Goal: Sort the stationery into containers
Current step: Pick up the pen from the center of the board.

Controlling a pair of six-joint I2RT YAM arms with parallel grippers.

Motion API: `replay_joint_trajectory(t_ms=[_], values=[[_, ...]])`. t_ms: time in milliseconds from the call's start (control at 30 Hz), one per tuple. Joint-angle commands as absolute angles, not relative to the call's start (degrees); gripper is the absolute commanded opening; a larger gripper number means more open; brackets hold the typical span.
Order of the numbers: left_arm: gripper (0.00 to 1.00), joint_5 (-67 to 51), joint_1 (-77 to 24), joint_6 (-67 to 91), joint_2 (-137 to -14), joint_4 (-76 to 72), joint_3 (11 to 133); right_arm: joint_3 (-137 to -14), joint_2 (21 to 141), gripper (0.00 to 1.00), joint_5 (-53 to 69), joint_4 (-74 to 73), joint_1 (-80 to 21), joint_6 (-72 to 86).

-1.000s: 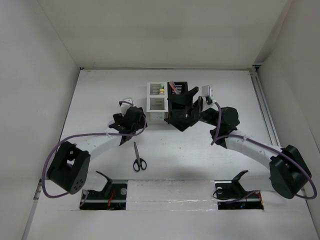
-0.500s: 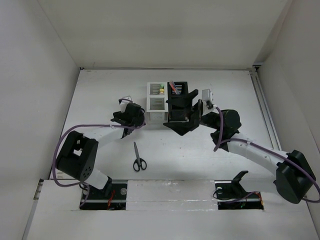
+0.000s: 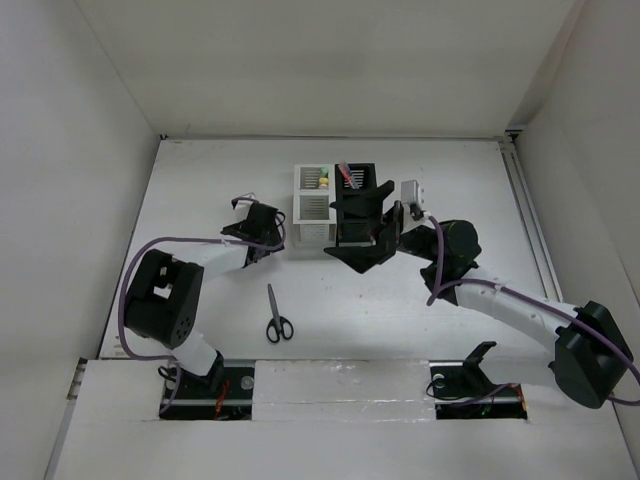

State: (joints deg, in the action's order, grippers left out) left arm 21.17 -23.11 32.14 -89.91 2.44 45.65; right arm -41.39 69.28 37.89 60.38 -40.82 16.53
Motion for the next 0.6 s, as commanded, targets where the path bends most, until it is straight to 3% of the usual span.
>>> replay_joint_trajectory(t_ms=[0,100,167,200,367,567], values=[[0.73,21.36,-23.03,33.22,-91.05,4.39,48.60,-42.28,68.55,1.00,37.35,61.17,-41.40,15.56],[0.69,20.83,-23.03,33.22,-91.58,4.92,48.60,-42.28,68.55,1.00,36.83,61.17,-41.40,15.56],[0.62,20.83,-23.03,33.22,-92.11,4.92,49.21,-42.28,68.55,1.00,36.83,61.17,-41.40,15.56],[0.53,20.83,-23.03,33.22,-92.98,5.44,49.22,-42.28,68.55,1.00,36.83,61.17,-41.40,15.56],[0.38,20.83,-23.03,33.75,-95.97,6.86,51.15,-42.28,68.55,1.00,36.83,61.17,-41.92,15.03],[0.29,20.21,-23.03,33.75,-97.56,7.99,52.29,-42.28,68.03,1.00,36.30,61.17,-41.92,15.03]])
